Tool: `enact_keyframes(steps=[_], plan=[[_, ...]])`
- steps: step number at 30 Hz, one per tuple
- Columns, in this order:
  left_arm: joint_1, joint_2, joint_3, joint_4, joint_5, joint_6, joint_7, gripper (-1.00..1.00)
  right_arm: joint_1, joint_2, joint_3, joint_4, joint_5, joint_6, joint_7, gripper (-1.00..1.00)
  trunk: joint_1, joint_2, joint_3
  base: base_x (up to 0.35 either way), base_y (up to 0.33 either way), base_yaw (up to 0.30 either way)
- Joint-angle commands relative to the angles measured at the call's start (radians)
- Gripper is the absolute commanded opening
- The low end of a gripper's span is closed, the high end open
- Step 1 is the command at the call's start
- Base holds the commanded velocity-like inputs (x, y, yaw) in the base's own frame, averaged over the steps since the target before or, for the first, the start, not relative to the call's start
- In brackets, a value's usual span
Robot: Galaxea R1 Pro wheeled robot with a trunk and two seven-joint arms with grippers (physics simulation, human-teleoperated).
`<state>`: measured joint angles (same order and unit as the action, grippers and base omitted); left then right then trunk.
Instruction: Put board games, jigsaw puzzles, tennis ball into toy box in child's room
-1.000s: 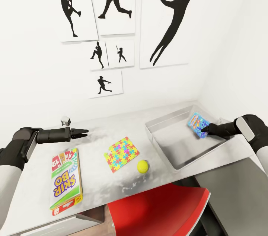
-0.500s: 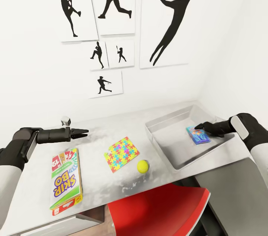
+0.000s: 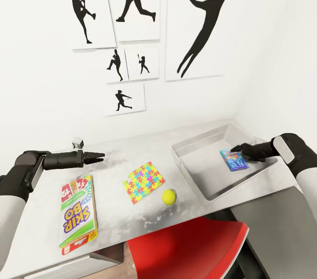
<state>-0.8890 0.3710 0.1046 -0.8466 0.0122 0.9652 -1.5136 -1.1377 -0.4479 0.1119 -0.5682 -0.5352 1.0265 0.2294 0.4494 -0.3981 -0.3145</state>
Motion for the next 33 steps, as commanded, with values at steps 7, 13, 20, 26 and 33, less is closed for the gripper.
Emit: enact_keyframes(steps=[7, 13, 20, 26, 33], plan=[[-0.001, 0.000, 0.000, 0.000, 0.000, 0.011, -0.004, 1.00, -0.002, -0.010, -0.008, -0.019, 0.002, 0.015, 0.020, 1.00, 0.001, -0.002, -0.002, 0.000, 0.000, 0.000], [-0.001, 0.001, 0.003, 0.000, 0.000, 0.011, -0.004, 1.00, 0.003, -0.017, -0.067, -0.053, -0.003, 0.021, 0.026, 1.00, 0.001, -0.002, 0.000, 0.000, 0.000, 0.000], [-0.001, 0.002, 0.004, 0.000, 0.000, 0.011, -0.004, 1.00, 0.013, -0.021, -0.144, -0.094, -0.012, 0.021, 0.080, 1.00, 0.001, -0.002, 0.010, 0.000, 0.000, 0.000], [-0.001, 0.008, 0.005, 0.000, 0.001, 0.010, -0.005, 1.00, 0.037, -0.028, -0.156, -0.111, -0.011, 0.021, 0.274, 1.00, 0.001, -0.002, 0.019, 0.000, 0.000, 0.000], [-0.001, 0.021, 0.010, -0.001, 0.002, 0.009, -0.005, 1.00, 0.119, -0.051, -0.160, -0.144, -0.011, 0.021, 0.484, 1.00, 0.001, -0.002, 0.030, 0.000, 0.000, 0.000]])
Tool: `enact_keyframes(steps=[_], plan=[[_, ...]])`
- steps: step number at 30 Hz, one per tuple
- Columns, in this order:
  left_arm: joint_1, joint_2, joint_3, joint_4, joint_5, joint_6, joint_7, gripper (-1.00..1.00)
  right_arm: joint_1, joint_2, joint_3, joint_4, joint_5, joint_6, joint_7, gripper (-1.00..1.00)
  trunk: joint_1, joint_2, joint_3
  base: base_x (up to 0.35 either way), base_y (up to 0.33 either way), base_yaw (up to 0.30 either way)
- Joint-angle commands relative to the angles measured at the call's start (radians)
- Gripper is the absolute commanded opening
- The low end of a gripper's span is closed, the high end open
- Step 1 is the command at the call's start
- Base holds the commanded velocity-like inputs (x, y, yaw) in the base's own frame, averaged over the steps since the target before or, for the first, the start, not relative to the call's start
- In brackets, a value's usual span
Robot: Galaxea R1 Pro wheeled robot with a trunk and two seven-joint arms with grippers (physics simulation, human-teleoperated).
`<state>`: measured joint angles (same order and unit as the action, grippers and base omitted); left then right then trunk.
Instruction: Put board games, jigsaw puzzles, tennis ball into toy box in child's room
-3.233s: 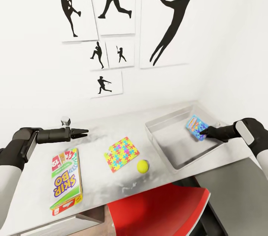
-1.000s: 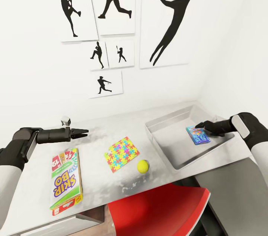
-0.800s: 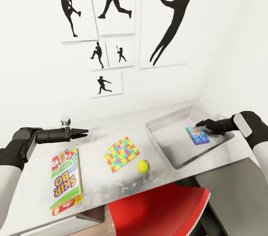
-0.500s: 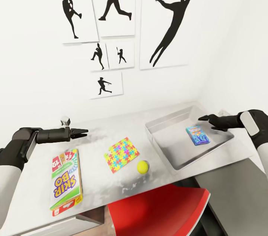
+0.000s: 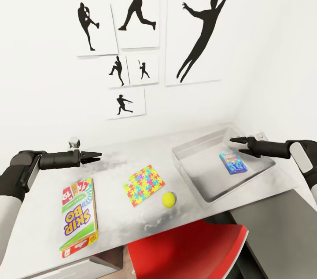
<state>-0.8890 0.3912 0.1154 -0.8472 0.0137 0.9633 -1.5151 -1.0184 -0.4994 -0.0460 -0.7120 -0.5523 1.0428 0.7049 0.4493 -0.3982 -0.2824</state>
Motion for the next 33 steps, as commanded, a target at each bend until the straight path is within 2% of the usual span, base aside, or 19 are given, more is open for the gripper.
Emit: enact_keyframes(steps=[1, 4, 5, 7, 9, 10, 12, 13, 17, 18, 22, 23, 27, 31, 33], plan=[[-0.001, 0.003, 0.001, 0.000, 0.000, 0.010, -0.004, 1.00, 0.011, -0.003, -0.003, -0.011, 0.006, 0.004, 0.027, 1.00, 0.001, -0.002, 0.000, 0.000, 0.000, 0.000], [-0.001, 0.016, 0.006, 0.000, 0.001, 0.010, -0.021, 1.00, 0.068, -0.014, -0.006, -0.064, 0.007, 0.004, 0.105, 1.00, 0.001, -0.002, 0.005, 0.000, 0.000, 0.000], [-0.001, 0.021, 0.008, 0.000, 0.000, 0.009, -0.046, 1.00, 0.098, -0.018, -0.013, -0.097, 0.007, 0.004, 0.149, 1.00, 0.001, -0.002, 0.006, 0.000, 0.000, 0.000], [0.000, 0.028, 0.009, 0.000, 0.000, 0.007, -0.056, 1.00, 0.127, -0.020, -0.026, -0.132, 0.007, 0.004, 0.192, 1.00, 0.001, -0.002, 0.010, 0.000, 0.000, 0.000], [0.001, 0.045, 0.009, -0.001, 0.000, 0.005, -0.056, 1.00, 0.196, -0.022, -0.069, -0.200, 0.008, 0.004, 0.268, 1.00, 0.001, -0.002, 0.013, 0.000, 0.000, 0.000], [0.002, 0.048, 0.009, -0.001, 0.000, 0.004, -0.056, 1.00, 0.215, -0.023, -0.082, -0.215, 0.008, 0.004, 0.283, 1.00, 0.001, -0.002, 0.015, 0.000, 0.000, 0.000], [0.004, 0.056, 0.009, -0.001, 0.000, 0.003, -0.056, 1.00, 0.277, -0.022, -0.132, -0.255, 0.008, 0.004, 0.321, 1.00, 0.001, -0.002, 0.018, 0.000, 0.000, 0.000], [0.005, 0.060, 0.009, -0.001, 0.000, 0.002, -0.056, 1.00, 0.319, -0.021, -0.173, -0.276, 0.007, 0.004, 0.344, 1.00, 0.001, -0.002, 0.020, 0.000, 0.000, 0.000], [0.008, 0.064, 0.009, -0.001, 0.000, 0.002, -0.056, 1.00, 0.401, -0.014, -0.264, -0.302, 0.007, 0.004, 0.391, 1.00, 0.001, -0.002, 0.026, 0.000, 0.000, 0.000], [0.009, 0.066, 0.009, 0.000, 0.000, 0.001, -0.056, 1.00, 0.440, -0.012, -0.311, -0.310, 0.006, 0.004, 0.419, 1.00, 0.001, -0.002, 0.028, 0.000, 0.000, 0.000], [0.018, 0.069, 0.009, 0.000, 0.000, -0.005, -0.056, 1.00, 0.511, -0.008, -0.392, -0.332, 0.006, 0.001, 0.490, 1.00, 0.001, -0.002, 0.034, 0.000, 0.000, 0.000], [0.025, 0.070, 0.010, 0.000, 0.001, -0.008, -0.056, 1.00, 0.544, -0.006, -0.422, -0.351, 0.006, -0.004, 0.531, 1.00, 0.001, -0.002, 0.036, 0.000, 0.000, 0.000], [0.049, 0.072, 0.024, 0.000, 0.001, -0.014, -0.056, 1.00, 0.646, -0.003, -0.468, -0.407, 0.007, -0.053, 0.651, 1.00, 0.001, -0.002, 0.043, 0.000, 0.000, 0.000], [0.075, 0.071, 0.044, 0.000, 0.001, -0.024, -0.056, 1.00, 0.721, 0.001, -0.483, -0.423, 0.007, -0.091, 0.720, 1.00, 0.001, -0.002, 0.049, 0.000, 0.000, 0.000], [0.093, 0.071, 0.057, 0.001, 0.002, -0.042, -0.056, 1.00, 0.761, 0.012, -0.487, -0.427, 0.006, -0.116, 0.748, 1.00, 0.001, -0.002, 0.053, 0.000, 0.000, 0.000]])
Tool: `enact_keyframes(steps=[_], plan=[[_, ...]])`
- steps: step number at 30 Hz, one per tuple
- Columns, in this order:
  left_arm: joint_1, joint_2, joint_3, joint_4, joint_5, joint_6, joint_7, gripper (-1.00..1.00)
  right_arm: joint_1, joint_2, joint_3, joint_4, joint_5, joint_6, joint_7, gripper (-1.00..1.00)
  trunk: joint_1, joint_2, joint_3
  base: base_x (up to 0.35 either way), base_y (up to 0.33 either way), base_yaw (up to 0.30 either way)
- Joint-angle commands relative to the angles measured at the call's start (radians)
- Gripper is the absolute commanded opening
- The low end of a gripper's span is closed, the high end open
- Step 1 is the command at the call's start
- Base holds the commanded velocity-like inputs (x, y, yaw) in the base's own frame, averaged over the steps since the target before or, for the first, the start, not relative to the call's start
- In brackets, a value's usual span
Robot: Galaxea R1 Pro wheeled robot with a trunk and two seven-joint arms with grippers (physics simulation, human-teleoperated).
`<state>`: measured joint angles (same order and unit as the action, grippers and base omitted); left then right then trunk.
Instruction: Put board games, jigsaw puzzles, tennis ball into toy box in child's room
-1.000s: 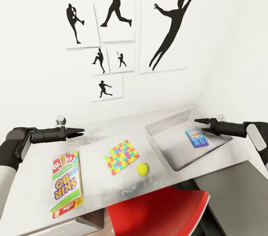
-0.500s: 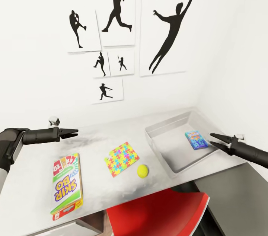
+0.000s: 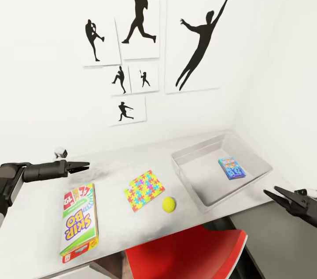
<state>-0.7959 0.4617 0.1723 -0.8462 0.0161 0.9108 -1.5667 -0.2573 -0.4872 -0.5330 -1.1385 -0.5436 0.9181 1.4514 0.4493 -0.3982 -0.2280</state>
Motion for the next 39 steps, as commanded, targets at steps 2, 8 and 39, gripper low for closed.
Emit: enact_keyframes(steps=[2, 8, 39], plan=[[0.026, 0.000, 0.020, 0.001, -0.001, -0.012, -0.004, 1.00, 0.047, 0.034, -0.005, -0.004, -0.002, -0.037, 0.030, 1.00, 0.001, -0.002, 0.001, 0.000, 0.000, 0.000], [0.096, 0.000, 0.075, 0.002, 0.000, -0.039, -0.004, 1.00, 0.125, 0.138, -0.011, -0.007, -0.001, -0.154, 0.065, 1.00, 0.001, -0.002, 0.011, 0.000, 0.000, 0.000], [0.199, -0.002, 0.184, 0.004, 0.059, -0.105, -0.004, 1.00, 0.158, 0.228, -0.008, 0.002, 0.009, -0.244, 0.031, 1.00, 0.001, -0.002, 0.019, 0.000, 0.000, 0.000]])
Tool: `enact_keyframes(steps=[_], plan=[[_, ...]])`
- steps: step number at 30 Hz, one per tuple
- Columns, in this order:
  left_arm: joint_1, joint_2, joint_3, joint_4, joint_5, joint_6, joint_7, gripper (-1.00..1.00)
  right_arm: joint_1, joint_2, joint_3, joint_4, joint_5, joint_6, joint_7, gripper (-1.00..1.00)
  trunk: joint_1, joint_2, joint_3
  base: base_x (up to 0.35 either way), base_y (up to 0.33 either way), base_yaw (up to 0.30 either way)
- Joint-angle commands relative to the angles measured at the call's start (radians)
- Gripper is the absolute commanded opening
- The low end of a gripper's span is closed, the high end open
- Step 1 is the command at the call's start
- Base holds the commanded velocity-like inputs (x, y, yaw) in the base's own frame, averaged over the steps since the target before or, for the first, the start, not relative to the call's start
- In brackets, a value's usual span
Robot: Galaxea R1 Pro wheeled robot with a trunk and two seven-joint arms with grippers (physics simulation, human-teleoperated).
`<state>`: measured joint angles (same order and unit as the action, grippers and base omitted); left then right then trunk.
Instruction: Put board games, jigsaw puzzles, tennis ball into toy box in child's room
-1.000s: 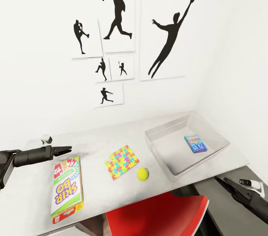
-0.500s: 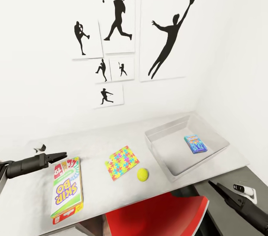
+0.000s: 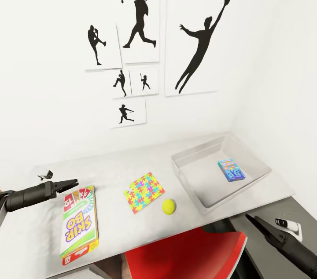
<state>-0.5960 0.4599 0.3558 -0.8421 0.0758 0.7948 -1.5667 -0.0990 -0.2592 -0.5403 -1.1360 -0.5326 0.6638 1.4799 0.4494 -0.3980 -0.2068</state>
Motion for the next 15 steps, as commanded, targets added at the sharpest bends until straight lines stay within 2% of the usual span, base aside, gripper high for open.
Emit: enact_keyframes(steps=[1, 15], plan=[[-0.001, 0.000, 0.000, 0.000, -0.001, 0.011, -0.004, 1.00, -0.001, 0.000, 0.000, 0.000, -0.003, 0.010, 0.002, 1.00, 0.001, -0.002, -0.002, 0.000, 0.000, 0.000], [-0.001, -0.002, 0.000, 0.000, -0.003, 0.011, -0.004, 1.00, -0.001, 0.000, -0.002, 0.001, -0.010, 0.011, -0.002, 1.00, 0.001, -0.002, -0.001, 0.000, 0.000, -0.003]])
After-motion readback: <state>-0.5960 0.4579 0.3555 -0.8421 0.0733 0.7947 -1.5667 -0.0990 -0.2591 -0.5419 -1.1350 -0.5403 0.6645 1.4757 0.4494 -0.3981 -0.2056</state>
